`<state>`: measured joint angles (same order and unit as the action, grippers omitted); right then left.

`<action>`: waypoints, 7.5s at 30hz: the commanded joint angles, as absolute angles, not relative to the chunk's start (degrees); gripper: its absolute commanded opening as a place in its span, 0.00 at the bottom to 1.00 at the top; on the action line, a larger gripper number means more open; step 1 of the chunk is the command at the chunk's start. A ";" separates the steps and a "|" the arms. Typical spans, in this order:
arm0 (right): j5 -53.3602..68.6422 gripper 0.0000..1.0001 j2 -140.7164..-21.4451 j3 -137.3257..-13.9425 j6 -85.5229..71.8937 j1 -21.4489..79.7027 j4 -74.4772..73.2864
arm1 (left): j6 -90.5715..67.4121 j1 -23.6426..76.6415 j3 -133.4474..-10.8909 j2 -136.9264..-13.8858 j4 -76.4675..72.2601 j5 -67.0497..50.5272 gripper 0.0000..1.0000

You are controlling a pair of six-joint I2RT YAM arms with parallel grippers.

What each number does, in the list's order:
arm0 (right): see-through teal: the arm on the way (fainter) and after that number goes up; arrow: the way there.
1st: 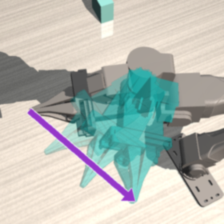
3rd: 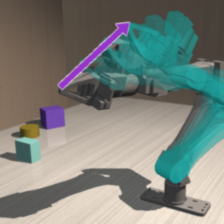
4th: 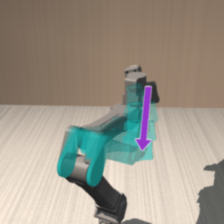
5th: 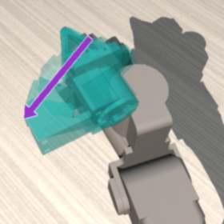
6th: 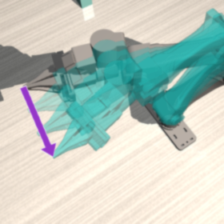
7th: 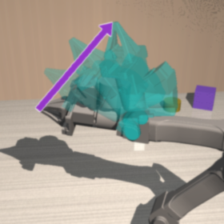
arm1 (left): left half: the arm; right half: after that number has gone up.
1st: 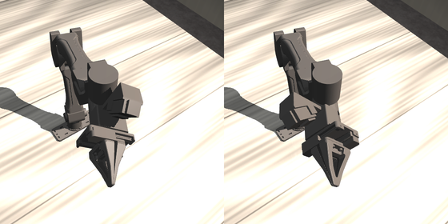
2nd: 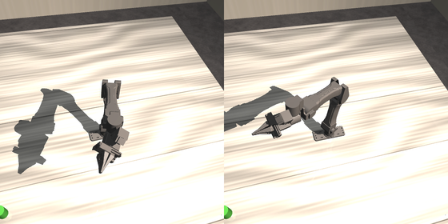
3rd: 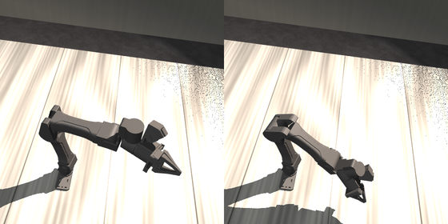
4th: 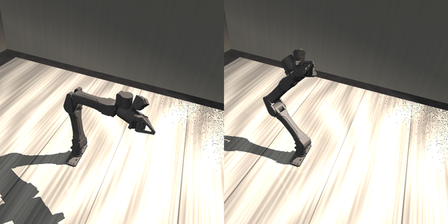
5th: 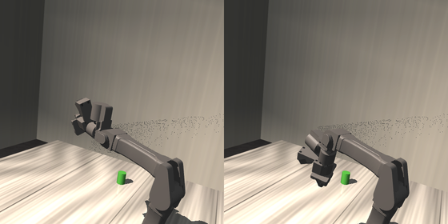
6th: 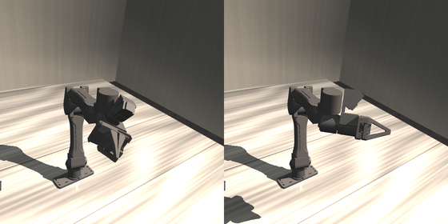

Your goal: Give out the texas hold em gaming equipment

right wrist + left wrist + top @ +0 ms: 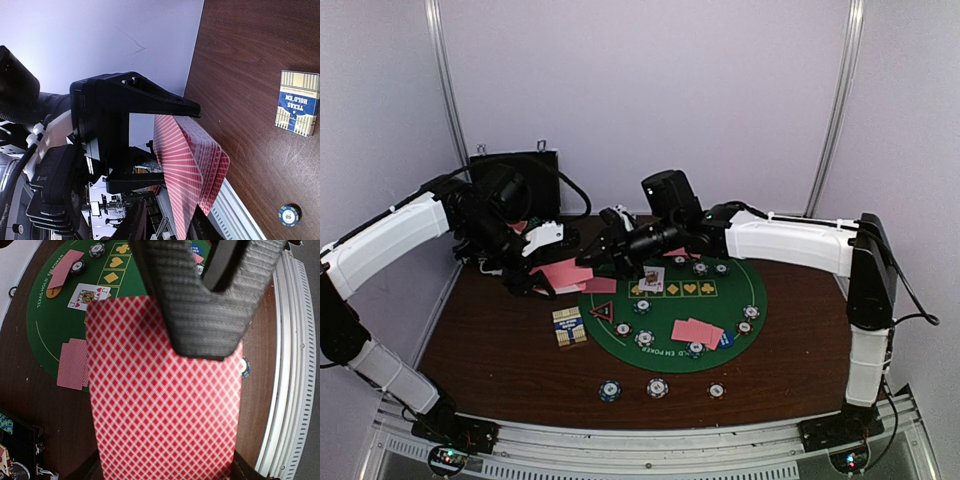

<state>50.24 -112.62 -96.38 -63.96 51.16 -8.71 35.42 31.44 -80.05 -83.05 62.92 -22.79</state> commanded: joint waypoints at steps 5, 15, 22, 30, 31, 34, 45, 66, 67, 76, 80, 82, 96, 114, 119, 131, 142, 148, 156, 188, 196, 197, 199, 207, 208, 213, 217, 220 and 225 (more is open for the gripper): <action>51.46 0.15 -113.41 -97.41 -64.39 51.15 -7.03 | 35.67 31.11 -81.19 -82.18 62.01 -23.39 0.00; 47.11 0.00 -107.42 -99.74 -48.28 44.47 -27.08 | 35.59 31.11 -81.04 -82.36 62.10 -23.24 0.00; 36.02 0.00 -106.84 -109.61 -26.94 39.47 -52.13 | 35.42 31.11 -80.69 -82.32 62.08 -23.05 0.00; 12.88 0.00 -110.51 -120.63 -8.43 41.13 -63.51 | 35.27 31.10 -80.42 -82.32 62.13 -23.06 0.00; 6.74 0.00 -111.16 -120.76 -5.28 42.01 -63.73 | 35.08 31.11 -80.50 -82.40 62.15 -23.08 0.00; -11.37 0.00 -113.68 -118.91 4.84 45.22 -60.86 | 34.94 31.11 -80.27 -82.10 62.11 -23.16 0.00; -39.37 0.00 -124.95 -108.10 32.20 51.54 -35.72 | 34.89 31.11 -79.76 -81.47 62.07 -23.28 0.00; -37.42 0.49 -130.13 -101.38 34.99 53.82 -30.42 | 34.63 31.11 -80.10 -81.47 62.06 -23.90 0.00; -37.58 0.53 -129.79 -101.46 35.05 53.79 -30.59 | 34.63 31.11 -80.19 -81.55 62.05 -23.96 0.00; -39.13 0.99 -123.76 -106.17 29.43 53.53 -32.99 | 34.37 31.11 -80.50 -81.46 62.19 -24.26 0.00; -40.51 1.00 -121.29 -110.79 22.15 52.98 -37.75 | 34.32 31.11 -80.51 -81.39 62.21 -24.32 0.00; -40.69 1.00 -119.65 -112.85 15.40 52.52 -40.62 | 34.34 31.11 -80.51 -81.43 62.11 -24.20 0.00; 35.09 1.00 -107.28 -101.50 -41.25 44.81 -32.21 | 34.71 31.11 -81.25 -82.10 62.07 -24.24 0.00; 48.31 0.99 -114.24 -100.72 -56.59 50.10 -17.23 | 34.87 31.11 -80.99 -82.06 62.05 -24.39 0.00; 49.58 1.00 -116.84 -102.54 -58.51 51.20 -14.48 | 35.00 31.11 -80.95 -82.07 62.14 -24.44 0.00; 51.93 0.99 -124.20 -107.37 -64.14 53.86 -8.15 | 34.94 31.11 -81.21 -82.35 62.14 -24.83 0.00; 51.95 0.86 -126.99 -108.40 -66.55 53.44 -7.22 | 34.85 31.11 -81.04 -81.79 62.17 -24.80 0.00; 50.81 0.79 -123.91 -104.00 -65.93 51.16 -7.77 | 34.78 31.11 -80.95 -81.58 62.15 -24.80 0.00; 51.21 0.66 -120.39 -100.06 -62.80 50.10 -10.82 | 34.72 31.11 -81.12 -81.60 62.22 -24.96 0.00; 53.74 0.00 -109.34 -95.89 -64.11 48.16 -10.33 | 35.23 31.09 -81.25 -82.69 62.29 -23.17 0.00; 49.50 0.00 -105.74 -100.47 -48.13 41.98 -29.68 | 35.50 31.11 -81.12 -82.60 62.62 -22.83 0.00; 47.28 0.00 -105.66 -102.43 -43.51 41.11 -35.00 | 35.53 31.11 -81.12 -82.56 62.58 -22.77 0.00; 40.11 0.00 -106.37 -107.30 -33.92 39.94 -46.69 | 35.68 31.11 -81.04 -82.52 62.64 -22.87 0.00; 0.22 0.00 -115.11 -119.32 -8.43 42.20 -67.80 | 35.55 31.11 -81.12 -82.60 62.60 -23.33 0.00; -4.56 0.00 -116.20 -119.15 -6.31 43.02 -67.46 | 35.51 31.11 -81.12 -82.54 62.66 -23.37 0.00; -26.34 0.00 -122.35 -117.34 5.12 47.63 -61.22 | 35.42 31.11 -81.08 -82.52 62.71 -23.20 0.00; -39.44 0.00 -127.05 -115.46 13.27 50.63 -54.13 | 35.33 31.11 -81.29 -82.37 62.69 -23.34 0.00; -42.43 0.00 -129.49 -114.13 17.46 51.91 -49.23 | 35.19 31.11 -81.45 -82.51 62.67 -23.61 0.00; -44.55 0.00 -132.31 -111.69 21.97 53.26 -43.64 | 35.02 31.11 -81.47 -82.47 62.67 -23.72 0.00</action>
